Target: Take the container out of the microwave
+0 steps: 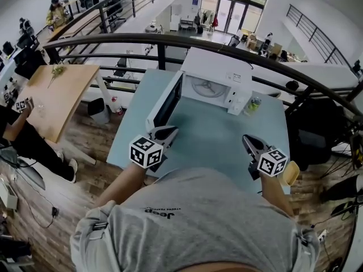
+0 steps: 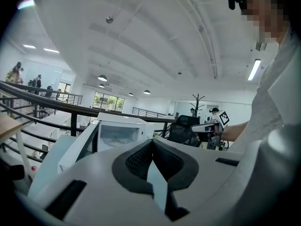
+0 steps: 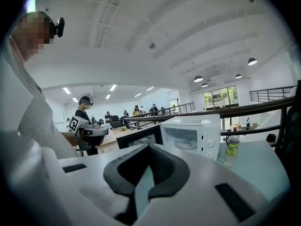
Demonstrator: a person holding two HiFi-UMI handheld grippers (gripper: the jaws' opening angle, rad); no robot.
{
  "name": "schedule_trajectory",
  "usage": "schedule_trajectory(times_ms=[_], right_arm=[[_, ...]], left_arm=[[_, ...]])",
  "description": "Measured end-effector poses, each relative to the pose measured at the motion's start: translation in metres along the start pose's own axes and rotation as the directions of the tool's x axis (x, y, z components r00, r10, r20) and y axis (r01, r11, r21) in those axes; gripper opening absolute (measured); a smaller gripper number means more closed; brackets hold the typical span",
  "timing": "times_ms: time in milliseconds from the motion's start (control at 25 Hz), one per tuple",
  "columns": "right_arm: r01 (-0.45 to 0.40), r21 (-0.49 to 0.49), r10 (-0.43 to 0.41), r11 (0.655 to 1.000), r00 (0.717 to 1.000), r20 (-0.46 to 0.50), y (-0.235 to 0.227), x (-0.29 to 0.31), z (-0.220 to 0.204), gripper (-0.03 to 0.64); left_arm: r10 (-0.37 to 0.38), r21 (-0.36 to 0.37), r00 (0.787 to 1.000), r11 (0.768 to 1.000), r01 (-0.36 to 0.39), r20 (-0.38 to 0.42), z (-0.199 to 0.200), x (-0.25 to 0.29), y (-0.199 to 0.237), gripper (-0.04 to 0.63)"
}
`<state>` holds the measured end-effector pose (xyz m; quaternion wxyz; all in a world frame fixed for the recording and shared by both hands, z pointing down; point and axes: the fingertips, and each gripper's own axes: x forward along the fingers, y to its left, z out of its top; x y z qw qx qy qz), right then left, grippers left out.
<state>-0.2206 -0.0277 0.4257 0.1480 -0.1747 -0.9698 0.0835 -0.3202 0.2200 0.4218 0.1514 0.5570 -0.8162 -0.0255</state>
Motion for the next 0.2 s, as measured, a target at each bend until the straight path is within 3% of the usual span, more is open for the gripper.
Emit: schedule_trajectory(times_ms=[200], right_arm=[[-0.008,-0.003,0.008,1.000,1.000,-0.008,0.0013,-0.0012,-0.0020,0.017]], left_arm=[[0.001,-0.005,1.000,1.000,-0.001,-0.004,-0.0009,-0.0001,-0.0012,0.019]])
